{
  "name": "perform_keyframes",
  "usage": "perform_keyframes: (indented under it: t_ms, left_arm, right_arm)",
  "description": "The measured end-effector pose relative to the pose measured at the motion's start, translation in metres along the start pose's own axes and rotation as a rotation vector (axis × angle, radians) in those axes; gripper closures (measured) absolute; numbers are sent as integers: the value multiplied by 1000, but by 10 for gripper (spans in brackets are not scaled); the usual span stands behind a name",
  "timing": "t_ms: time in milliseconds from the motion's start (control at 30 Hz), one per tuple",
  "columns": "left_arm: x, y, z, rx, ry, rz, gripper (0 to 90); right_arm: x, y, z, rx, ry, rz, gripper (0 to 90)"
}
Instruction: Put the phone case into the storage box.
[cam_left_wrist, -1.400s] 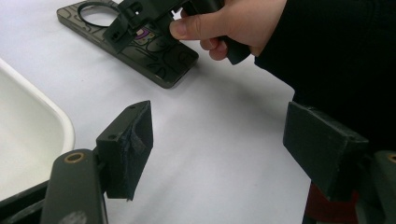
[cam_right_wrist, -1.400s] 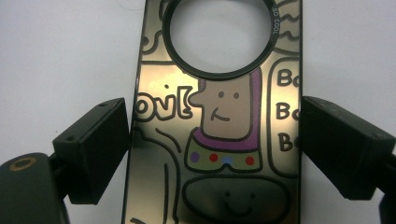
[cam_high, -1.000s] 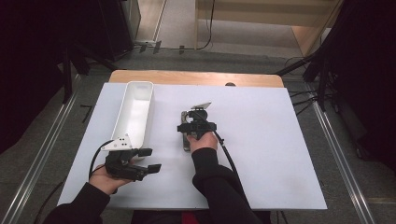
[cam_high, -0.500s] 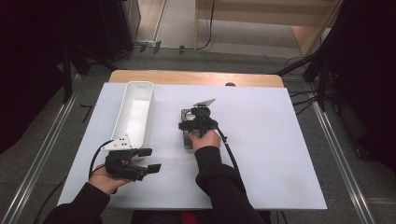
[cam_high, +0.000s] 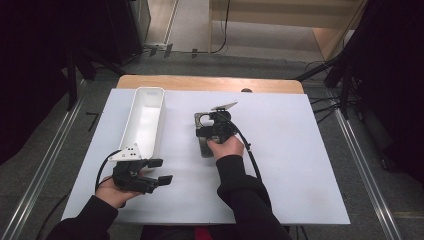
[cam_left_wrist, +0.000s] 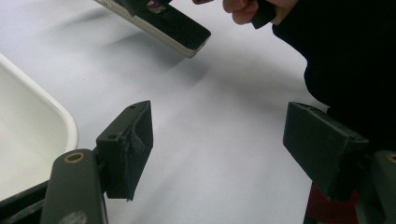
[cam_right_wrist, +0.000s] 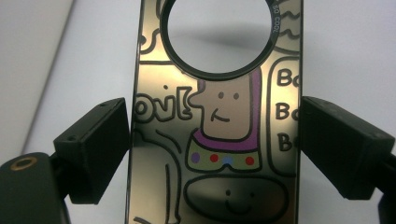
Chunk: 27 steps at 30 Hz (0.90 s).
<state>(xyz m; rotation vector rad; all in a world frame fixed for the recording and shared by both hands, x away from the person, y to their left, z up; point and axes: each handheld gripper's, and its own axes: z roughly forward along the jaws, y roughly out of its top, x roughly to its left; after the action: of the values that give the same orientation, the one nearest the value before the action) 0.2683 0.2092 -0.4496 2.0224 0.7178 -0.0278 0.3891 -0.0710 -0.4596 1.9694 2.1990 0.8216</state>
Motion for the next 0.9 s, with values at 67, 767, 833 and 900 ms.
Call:
perform_keyframes:
  t_ms: [67,767,833,900]
  left_arm:
    - [0,0,0,-1,-1,-1,240]
    - [1,0,0,-1,1,-2,241]
    - [1,0,0,-2,2,-4,240]
    - [1,1,0,-4,3,-4,241]
  right_arm:
    - [-1,0,-2,1,11,-8,104]
    - [-20,-3,-24,57,104,-108,105]
    - [-22,-4,-25,63,113,-112,105]
    - [-23,-6,-28,68,127,-114,105]
